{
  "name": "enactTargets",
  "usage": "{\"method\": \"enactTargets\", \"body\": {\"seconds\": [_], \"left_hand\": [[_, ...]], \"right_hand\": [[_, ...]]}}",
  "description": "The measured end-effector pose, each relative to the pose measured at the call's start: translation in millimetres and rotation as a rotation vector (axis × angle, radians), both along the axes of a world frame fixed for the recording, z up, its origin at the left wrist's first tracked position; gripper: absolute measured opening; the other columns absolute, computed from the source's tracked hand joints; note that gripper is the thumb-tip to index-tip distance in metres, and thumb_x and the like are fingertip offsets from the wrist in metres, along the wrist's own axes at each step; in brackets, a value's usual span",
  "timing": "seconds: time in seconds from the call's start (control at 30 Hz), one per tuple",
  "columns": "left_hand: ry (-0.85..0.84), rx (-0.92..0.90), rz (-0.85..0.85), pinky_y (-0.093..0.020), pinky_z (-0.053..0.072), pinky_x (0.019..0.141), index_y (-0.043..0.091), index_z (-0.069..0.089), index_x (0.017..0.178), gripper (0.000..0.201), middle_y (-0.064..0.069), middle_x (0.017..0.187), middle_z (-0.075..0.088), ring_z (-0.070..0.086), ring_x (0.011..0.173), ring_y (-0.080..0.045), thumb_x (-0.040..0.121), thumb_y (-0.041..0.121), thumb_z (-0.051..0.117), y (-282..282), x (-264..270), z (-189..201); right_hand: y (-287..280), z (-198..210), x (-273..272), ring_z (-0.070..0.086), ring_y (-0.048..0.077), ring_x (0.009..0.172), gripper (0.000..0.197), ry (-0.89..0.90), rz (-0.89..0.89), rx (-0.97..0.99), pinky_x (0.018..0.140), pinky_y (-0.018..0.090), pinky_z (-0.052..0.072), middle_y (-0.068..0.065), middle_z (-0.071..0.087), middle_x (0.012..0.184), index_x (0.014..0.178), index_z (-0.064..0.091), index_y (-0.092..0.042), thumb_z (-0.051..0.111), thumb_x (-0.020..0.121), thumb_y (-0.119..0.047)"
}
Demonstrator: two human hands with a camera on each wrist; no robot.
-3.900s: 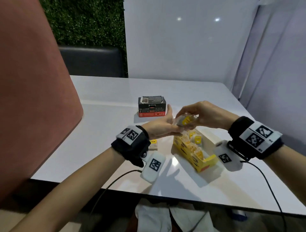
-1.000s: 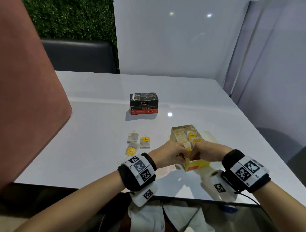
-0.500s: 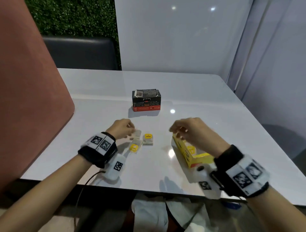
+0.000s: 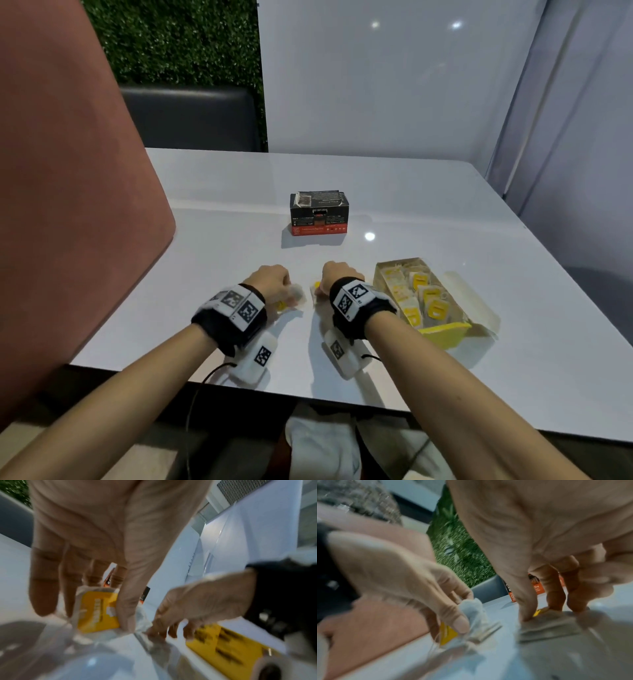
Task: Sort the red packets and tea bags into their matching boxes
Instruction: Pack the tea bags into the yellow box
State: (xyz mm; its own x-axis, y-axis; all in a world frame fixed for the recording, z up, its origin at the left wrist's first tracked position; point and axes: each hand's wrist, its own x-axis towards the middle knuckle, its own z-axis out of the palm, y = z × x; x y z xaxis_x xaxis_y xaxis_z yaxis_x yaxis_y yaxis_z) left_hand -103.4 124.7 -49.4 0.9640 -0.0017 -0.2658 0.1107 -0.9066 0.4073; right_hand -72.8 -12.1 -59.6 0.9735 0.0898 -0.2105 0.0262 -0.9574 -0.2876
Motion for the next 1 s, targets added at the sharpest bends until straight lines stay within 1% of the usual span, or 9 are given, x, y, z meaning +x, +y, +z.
{"method": "enactTargets", "body": {"seconds": [0.1,0.27,0.33,0.47,0.57,0.67,0.8,0.93,1.0], "left_hand": [[-0.04,-0.204,0.044,-0.016,0.049,0.048,0.008,0.052,0.093,0.022,-0.01,0.092,0.057,0.056,0.061,-0.015,0.08,0.009,0.069,16.1,-1.4,11.3],[0.009,-0.356,0.037,-0.031,0.048,0.07,0.011,0.053,0.091,0.039,-0.008,0.084,0.062,0.057,0.071,-0.02,0.066,0.007,0.082,35.6,-8.1,27.3],[0.084,-0.396,0.002,-0.031,0.048,0.07,0.012,0.053,0.091,0.042,-0.007,0.082,0.062,0.058,0.073,-0.021,0.063,0.008,0.084,34.9,-12.1,30.1],[0.159,-0.531,0.004,-0.025,0.055,0.06,0.007,0.051,0.097,0.026,-0.009,0.084,0.061,0.061,0.075,-0.019,0.079,0.0,0.069,19.1,-16.4,30.7],[0.283,-0.742,0.074,-0.024,0.058,0.059,-0.002,0.055,0.1,0.012,-0.016,0.09,0.064,0.069,0.071,-0.019,0.088,-0.004,0.054,9.8,-19.5,28.1],[0.354,-0.885,0.135,-0.018,0.055,0.055,-0.004,0.059,0.09,0.009,-0.012,0.08,0.065,0.068,0.057,-0.011,0.091,-0.003,0.05,8.0,-20.9,23.4],[0.323,-0.959,0.195,-0.014,0.054,0.054,0.0,0.06,0.073,0.023,-0.008,0.066,0.067,0.063,0.051,-0.008,0.092,-0.005,0.047,14.8,-20.5,17.9],[0.313,-0.975,0.269,-0.012,0.051,0.054,-0.001,0.062,0.085,0.012,-0.009,0.08,0.059,0.055,0.064,-0.01,0.091,0.006,0.054,19.7,-22.1,17.8],[0.347,-1.123,0.384,-0.016,0.053,0.055,-0.003,0.059,0.099,0.029,-0.012,0.089,0.058,0.055,0.073,-0.015,0.092,0.025,0.054,24.4,-21.6,17.5]], "right_hand": [[-6.3,-0.8,3.4,0.058,0.032,0.109,0.032,0.059,-0.011,0.089,0.089,0.037,0.046,0.014,0.06,0.121,0.115,0.056,-0.004,0.06,0.087,-0.019],[-24.1,15.0,-4.3,0.059,0.024,0.087,0.02,0.011,-0.029,0.524,0.075,0.031,0.05,0.01,0.061,0.1,0.091,0.055,-0.009,0.071,0.079,-0.013],[-28.3,27.4,-18.9,0.056,0.016,0.071,0.027,0.022,0.03,0.741,0.062,0.023,0.047,0.009,0.061,0.089,0.095,0.058,-0.007,0.076,0.074,-0.01],[-24.3,34.1,-48.7,0.054,0.012,0.06,0.011,0.163,0.14,0.989,0.051,0.015,0.045,0.007,0.059,0.072,0.076,0.06,-0.006,0.069,0.081,-0.007],[-18.7,20.6,-52.7,0.054,0.015,0.056,0.016,0.121,0.074,1.026,0.045,0.016,0.043,0.007,0.058,0.069,0.085,0.06,0.001,0.067,0.084,-0.013],[-16.7,10.1,-50.6,0.052,0.015,0.055,0.021,0.039,0.03,0.933,0.046,0.021,0.04,0.002,0.057,0.065,0.073,0.055,-0.008,0.069,0.083,-0.021],[-13.5,6.7,-47.9,0.056,0.017,0.062,0.024,0.124,0.019,0.897,0.05,0.022,0.045,0.006,0.059,0.072,0.072,0.05,-0.011,0.066,0.086,-0.023],[-8.9,11.3,-53.0,0.063,0.019,0.05,0.016,0.333,0.031,1.133,0.043,0.02,0.049,0.017,0.062,0.072,0.081,0.05,-0.004,0.062,0.088,-0.012],[-3.8,11.9,-53.0,0.061,0.014,0.042,0.019,0.296,-0.005,1.192,0.041,0.019,0.048,0.016,0.059,0.068,0.075,0.047,-0.007,0.062,0.088,-0.009]]}}
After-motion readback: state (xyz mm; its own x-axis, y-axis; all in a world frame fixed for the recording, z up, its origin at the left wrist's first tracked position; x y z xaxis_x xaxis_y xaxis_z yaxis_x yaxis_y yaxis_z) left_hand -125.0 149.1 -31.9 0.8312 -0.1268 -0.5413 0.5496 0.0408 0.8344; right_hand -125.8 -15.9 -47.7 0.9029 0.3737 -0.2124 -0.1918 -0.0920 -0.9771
